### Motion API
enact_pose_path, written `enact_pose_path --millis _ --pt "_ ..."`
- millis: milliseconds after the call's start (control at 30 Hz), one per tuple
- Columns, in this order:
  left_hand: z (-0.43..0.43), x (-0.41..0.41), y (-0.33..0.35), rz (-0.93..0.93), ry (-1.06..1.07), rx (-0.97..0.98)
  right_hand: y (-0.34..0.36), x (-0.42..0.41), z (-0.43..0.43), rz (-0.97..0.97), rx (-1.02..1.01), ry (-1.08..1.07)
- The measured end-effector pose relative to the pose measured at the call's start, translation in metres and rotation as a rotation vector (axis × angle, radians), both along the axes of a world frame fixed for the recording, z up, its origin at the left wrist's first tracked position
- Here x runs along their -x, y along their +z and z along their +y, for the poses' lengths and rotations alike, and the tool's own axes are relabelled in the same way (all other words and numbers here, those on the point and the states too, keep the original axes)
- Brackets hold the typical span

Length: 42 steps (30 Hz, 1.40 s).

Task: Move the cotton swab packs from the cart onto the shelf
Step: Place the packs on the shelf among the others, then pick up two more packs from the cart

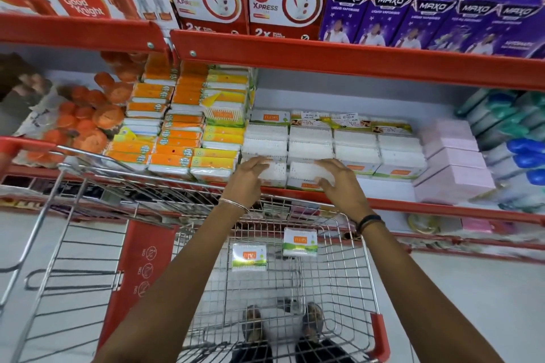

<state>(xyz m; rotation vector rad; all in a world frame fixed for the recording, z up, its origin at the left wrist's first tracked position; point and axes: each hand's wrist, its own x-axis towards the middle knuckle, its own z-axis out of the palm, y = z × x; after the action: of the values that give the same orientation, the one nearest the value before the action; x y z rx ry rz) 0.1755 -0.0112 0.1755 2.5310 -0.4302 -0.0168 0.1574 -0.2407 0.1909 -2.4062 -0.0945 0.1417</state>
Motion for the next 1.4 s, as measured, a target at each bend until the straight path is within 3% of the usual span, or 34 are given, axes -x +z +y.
enact_pose_path --millis 167,267,533,800,900,1033,1200,1400 --pt "0.013 0.031 -0.010 -0.141 0.051 0.154 -0.012 0.043 -0.002 -0.176 -0.125 -0.104" --pt "0.021 0.060 -0.042 -0.171 0.102 0.167 -0.041 0.071 0.005 -0.108 -0.128 -0.085" --pt "0.036 0.112 -0.141 0.168 0.077 0.071 -0.148 0.100 0.013 0.220 0.069 -0.032" --pt "0.042 0.101 -0.238 0.530 -0.029 -0.271 -0.230 0.065 0.018 0.465 0.345 0.134" --pt "0.043 0.090 -0.267 0.639 -0.133 -0.461 -0.259 0.055 0.027 0.490 0.477 0.217" --pt "0.036 0.076 -0.288 0.688 -0.202 -0.575 -0.278 0.055 0.036 0.475 0.561 0.176" --pt "0.032 0.076 -0.291 0.531 -0.166 -0.524 -0.285 0.059 0.033 0.437 0.567 0.094" --pt "0.034 0.091 -0.264 0.616 -0.026 -0.288 -0.275 0.084 0.041 0.312 0.559 0.107"
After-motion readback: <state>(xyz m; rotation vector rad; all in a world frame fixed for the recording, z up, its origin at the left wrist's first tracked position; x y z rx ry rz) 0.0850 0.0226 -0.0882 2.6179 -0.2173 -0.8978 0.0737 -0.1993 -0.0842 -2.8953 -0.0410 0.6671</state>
